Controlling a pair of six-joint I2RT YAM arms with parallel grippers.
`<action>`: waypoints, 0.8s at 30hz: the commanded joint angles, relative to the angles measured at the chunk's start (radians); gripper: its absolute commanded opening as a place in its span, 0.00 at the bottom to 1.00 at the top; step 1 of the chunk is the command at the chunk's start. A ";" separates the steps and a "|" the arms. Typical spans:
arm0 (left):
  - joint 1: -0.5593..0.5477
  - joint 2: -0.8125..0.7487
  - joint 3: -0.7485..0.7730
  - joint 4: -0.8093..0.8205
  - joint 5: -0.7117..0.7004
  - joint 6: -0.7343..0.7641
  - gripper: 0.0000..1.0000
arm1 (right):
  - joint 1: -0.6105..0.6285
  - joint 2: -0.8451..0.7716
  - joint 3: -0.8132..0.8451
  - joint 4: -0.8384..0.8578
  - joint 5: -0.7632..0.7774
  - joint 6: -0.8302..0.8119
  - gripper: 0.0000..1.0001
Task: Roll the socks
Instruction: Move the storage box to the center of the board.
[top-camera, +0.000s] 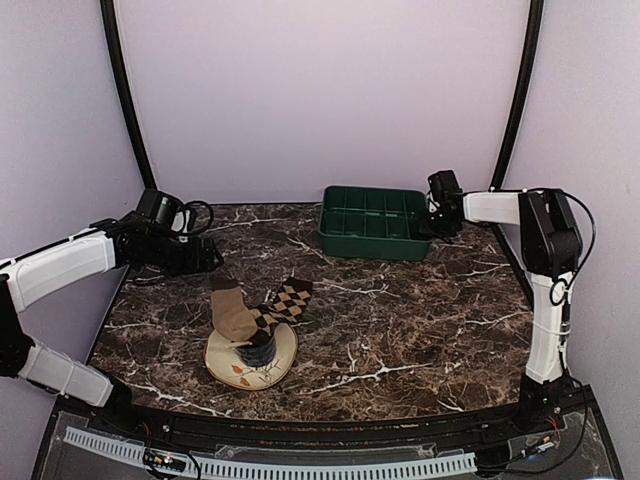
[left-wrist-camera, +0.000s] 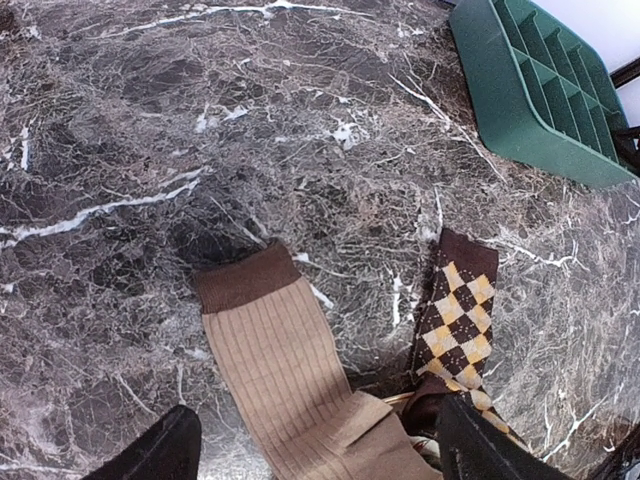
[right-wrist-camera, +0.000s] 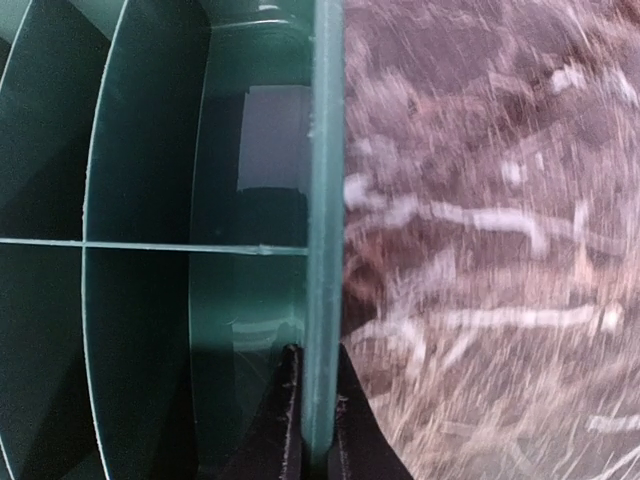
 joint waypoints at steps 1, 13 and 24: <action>-0.006 0.007 0.015 0.010 0.011 0.021 0.84 | -0.003 0.046 0.105 0.021 -0.041 -0.169 0.07; -0.006 0.004 0.010 -0.024 0.042 0.029 0.84 | -0.002 0.105 0.245 0.046 -0.062 -0.261 0.40; -0.006 -0.095 -0.014 -0.054 0.067 0.000 0.85 | 0.052 -0.105 0.162 0.093 0.020 -0.305 0.65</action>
